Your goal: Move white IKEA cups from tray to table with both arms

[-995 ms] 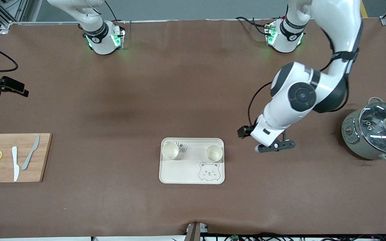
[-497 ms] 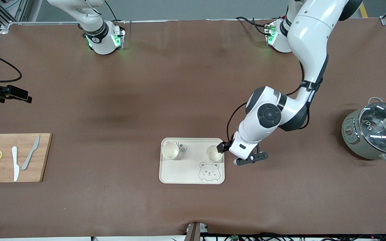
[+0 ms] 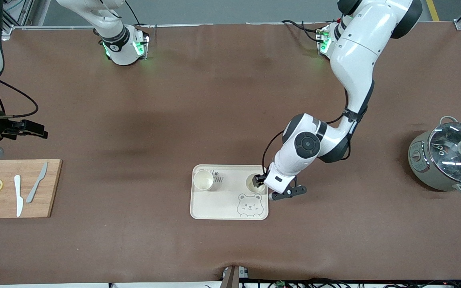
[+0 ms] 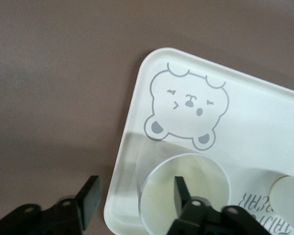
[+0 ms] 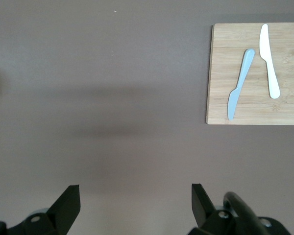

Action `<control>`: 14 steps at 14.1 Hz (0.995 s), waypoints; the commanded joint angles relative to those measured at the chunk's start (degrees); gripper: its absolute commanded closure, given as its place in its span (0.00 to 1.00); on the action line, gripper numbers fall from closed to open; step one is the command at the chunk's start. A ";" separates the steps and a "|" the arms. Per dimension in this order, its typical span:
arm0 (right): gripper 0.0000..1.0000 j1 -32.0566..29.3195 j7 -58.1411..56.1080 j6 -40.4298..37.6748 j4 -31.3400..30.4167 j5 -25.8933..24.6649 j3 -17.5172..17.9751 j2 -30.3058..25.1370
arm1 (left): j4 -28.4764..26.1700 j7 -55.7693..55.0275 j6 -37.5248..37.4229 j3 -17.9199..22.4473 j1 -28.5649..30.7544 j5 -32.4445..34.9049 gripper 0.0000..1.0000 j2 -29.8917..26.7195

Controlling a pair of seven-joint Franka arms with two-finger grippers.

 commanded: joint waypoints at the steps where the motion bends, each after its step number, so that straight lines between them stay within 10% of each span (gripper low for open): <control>1: 0.00 -0.41 -0.90 2.19 1.51 1.47 0.41 3.12 | 1.39 -1.39 0.03 0.79 -1.07 1.08 0.69 0.95; 3: 0.00 0.73 -0.64 7.20 1.51 1.74 0.41 5.66 | 1.39 -1.21 -0.05 0.79 -1.07 1.17 1.00 0.86; 14: 0.00 11.26 14.43 20.14 1.07 8.59 0.41 16.66 | -1.41 -0.78 -15.67 0.61 6.38 0.38 1.00 -13.71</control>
